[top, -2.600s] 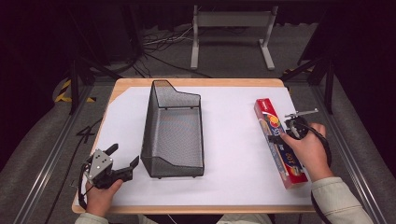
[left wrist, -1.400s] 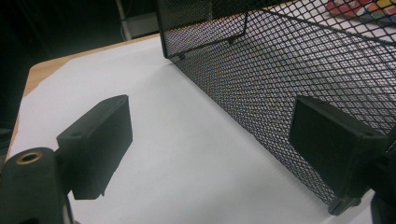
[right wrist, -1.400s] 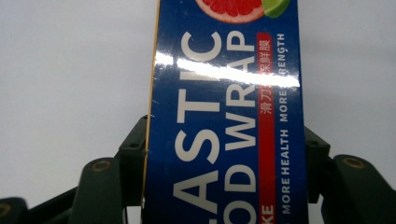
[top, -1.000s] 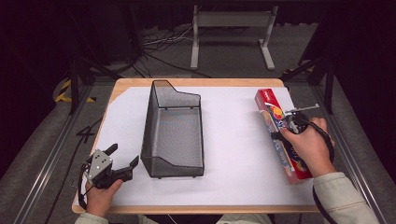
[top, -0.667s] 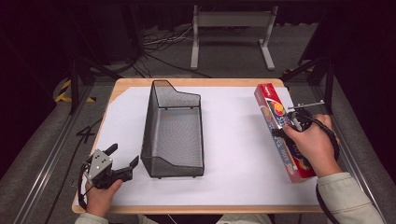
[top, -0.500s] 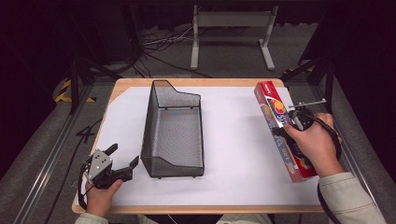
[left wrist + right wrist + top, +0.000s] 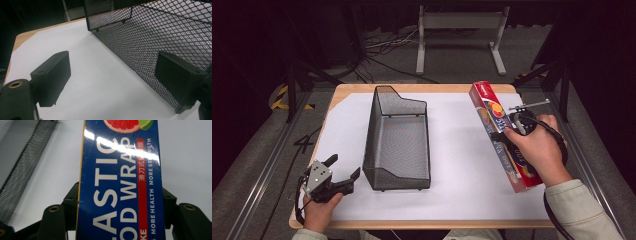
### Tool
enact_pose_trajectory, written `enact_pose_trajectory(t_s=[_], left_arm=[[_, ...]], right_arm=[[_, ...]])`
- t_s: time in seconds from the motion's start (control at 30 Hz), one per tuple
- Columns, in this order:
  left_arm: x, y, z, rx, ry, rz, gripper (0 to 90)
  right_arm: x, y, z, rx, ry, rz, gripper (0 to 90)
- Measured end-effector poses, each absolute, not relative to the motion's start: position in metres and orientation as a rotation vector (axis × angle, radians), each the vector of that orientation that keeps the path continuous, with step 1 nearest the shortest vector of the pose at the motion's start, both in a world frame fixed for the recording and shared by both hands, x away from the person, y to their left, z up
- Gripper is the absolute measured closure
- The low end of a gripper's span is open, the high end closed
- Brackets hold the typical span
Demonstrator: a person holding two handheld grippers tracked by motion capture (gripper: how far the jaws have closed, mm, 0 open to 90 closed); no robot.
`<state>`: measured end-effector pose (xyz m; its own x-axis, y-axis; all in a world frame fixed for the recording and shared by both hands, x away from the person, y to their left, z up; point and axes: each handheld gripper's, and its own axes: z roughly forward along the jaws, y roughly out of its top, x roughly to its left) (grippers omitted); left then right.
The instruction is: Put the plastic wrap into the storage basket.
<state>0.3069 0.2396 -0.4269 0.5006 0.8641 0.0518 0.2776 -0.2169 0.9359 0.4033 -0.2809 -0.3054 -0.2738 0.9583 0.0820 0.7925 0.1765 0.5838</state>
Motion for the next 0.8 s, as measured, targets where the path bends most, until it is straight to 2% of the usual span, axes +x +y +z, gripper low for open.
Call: enact_pose_trajectory(t_s=[0.8], left_arm=[[0.309, 0.239, -0.427, 1.752, 0.963, 0.73, 14.5]], right_arm=[[0.41, -0.194, -0.279, 1.496, 2.293, 0.858, 39.1]])
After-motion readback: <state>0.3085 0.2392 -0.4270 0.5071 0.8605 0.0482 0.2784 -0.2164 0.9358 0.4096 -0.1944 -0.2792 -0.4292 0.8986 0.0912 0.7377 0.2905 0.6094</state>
